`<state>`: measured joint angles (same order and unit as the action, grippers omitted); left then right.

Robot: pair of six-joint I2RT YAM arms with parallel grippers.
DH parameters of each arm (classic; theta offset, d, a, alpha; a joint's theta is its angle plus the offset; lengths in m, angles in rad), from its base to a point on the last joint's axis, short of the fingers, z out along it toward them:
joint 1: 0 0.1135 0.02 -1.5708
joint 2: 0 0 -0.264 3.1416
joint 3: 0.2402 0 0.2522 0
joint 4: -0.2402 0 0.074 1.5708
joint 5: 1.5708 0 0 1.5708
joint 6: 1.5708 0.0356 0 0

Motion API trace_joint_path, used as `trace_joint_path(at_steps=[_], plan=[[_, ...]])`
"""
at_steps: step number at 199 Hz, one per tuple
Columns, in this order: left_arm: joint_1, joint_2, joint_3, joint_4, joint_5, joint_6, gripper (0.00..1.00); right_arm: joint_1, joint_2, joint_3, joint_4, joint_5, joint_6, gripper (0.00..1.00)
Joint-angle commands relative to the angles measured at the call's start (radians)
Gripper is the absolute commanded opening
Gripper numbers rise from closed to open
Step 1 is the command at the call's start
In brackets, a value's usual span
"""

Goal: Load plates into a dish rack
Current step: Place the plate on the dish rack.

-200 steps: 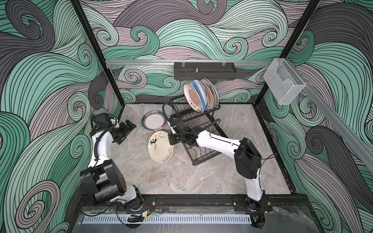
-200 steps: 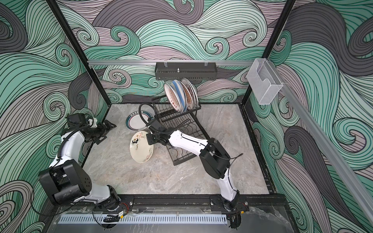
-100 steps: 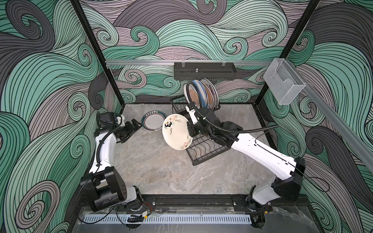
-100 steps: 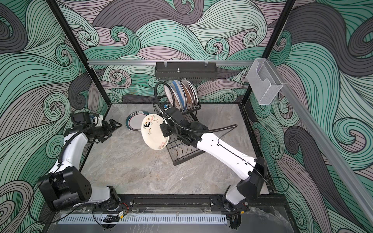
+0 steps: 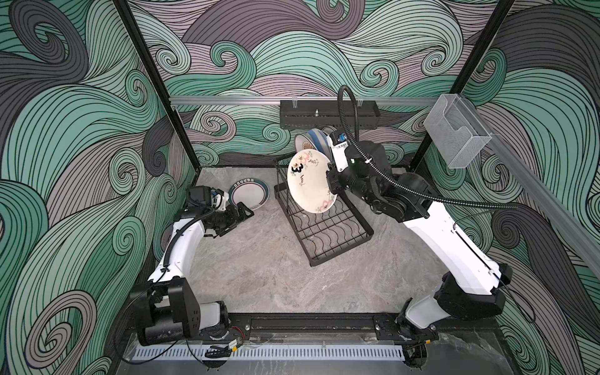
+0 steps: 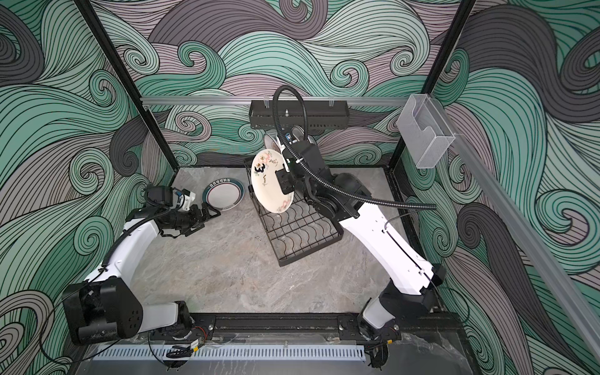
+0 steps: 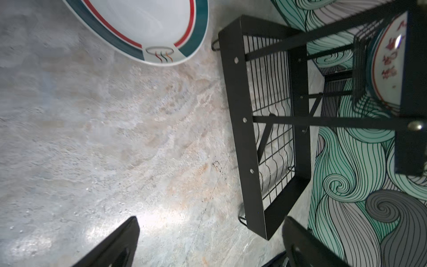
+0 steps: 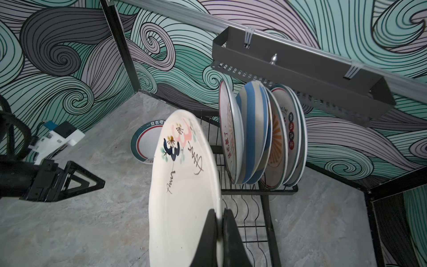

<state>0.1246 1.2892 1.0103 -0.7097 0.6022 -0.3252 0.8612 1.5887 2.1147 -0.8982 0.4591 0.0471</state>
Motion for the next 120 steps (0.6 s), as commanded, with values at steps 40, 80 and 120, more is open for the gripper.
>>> trace_joint_path(at_steps=[40,80,120], plan=[[-0.036,-0.055,-0.069,-0.119,-0.006,0.092,0.99,-0.018,0.188,0.263,0.067,0.163,-0.136,0.0],[-0.045,-0.076,-0.122,-0.034,0.075,0.056,0.99,-0.022,0.31,0.414,0.075,0.251,-0.209,0.0],[-0.088,-0.091,-0.136,0.004,0.068,0.046,0.99,-0.048,0.362,0.458,0.128,0.257,-0.241,0.0]])
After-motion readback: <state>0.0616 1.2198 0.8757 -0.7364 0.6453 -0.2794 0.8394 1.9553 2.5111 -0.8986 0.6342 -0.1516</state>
